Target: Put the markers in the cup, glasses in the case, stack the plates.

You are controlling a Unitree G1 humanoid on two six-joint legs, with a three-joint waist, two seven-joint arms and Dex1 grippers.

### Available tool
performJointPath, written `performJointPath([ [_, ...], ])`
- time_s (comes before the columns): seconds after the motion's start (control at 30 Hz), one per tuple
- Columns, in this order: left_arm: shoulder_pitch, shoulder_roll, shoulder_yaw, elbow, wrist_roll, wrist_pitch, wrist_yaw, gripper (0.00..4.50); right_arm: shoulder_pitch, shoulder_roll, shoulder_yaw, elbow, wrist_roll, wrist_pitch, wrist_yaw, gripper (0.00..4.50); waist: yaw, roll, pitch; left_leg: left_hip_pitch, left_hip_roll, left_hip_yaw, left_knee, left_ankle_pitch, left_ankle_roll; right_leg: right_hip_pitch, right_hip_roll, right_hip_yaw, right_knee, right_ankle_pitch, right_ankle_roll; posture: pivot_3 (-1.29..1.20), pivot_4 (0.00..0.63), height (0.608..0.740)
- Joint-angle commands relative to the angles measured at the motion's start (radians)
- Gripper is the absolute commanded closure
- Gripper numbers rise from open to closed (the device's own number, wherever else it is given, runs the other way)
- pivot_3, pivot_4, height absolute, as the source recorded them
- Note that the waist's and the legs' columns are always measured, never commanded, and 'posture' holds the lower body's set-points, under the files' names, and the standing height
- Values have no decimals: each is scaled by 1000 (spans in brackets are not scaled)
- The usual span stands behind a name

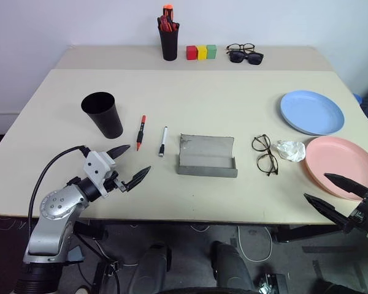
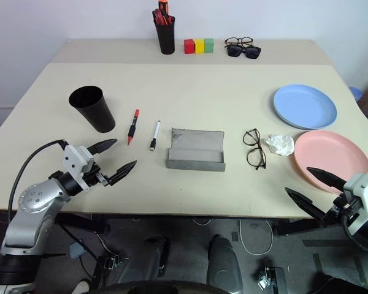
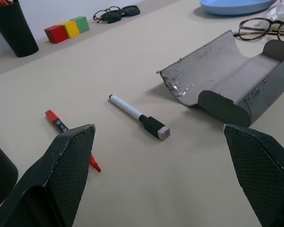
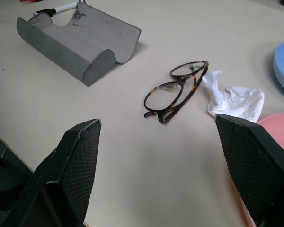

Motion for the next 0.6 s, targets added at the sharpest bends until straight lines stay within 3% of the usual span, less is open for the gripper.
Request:
performJointPath([
  [0.03, -3, 2, -7, -14, 4, -14, 2, 0, 7, 7, -27, -26, 18, -11, -4, 583, 0, 0, 0, 0, 0, 0, 0, 0, 0, 0, 0, 0, 0, 0, 0, 0, 150, 740],
  [0.6, -4, 3, -10, -33, -1, 15, 11, 0, -25, -7, -13, -8, 14, -8, -5, 583, 0, 0, 0, 0, 0, 0, 0, 0, 0, 0, 0, 0, 0, 0, 0, 0, 150, 740],
])
